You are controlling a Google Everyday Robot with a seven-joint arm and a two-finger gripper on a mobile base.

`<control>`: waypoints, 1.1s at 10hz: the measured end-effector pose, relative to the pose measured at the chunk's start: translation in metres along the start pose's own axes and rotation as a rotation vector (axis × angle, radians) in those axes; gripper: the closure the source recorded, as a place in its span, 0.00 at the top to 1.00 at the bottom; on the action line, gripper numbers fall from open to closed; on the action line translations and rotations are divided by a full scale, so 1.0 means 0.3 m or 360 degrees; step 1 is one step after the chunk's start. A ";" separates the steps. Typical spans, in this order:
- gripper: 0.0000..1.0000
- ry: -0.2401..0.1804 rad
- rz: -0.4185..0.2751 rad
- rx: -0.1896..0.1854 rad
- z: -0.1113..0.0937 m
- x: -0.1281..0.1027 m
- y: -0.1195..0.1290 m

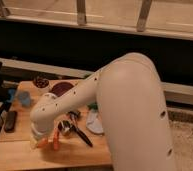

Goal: Place apple in tray

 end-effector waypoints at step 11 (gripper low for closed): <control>0.00 -0.0111 0.0431 0.0252 -0.477 -0.011 -0.491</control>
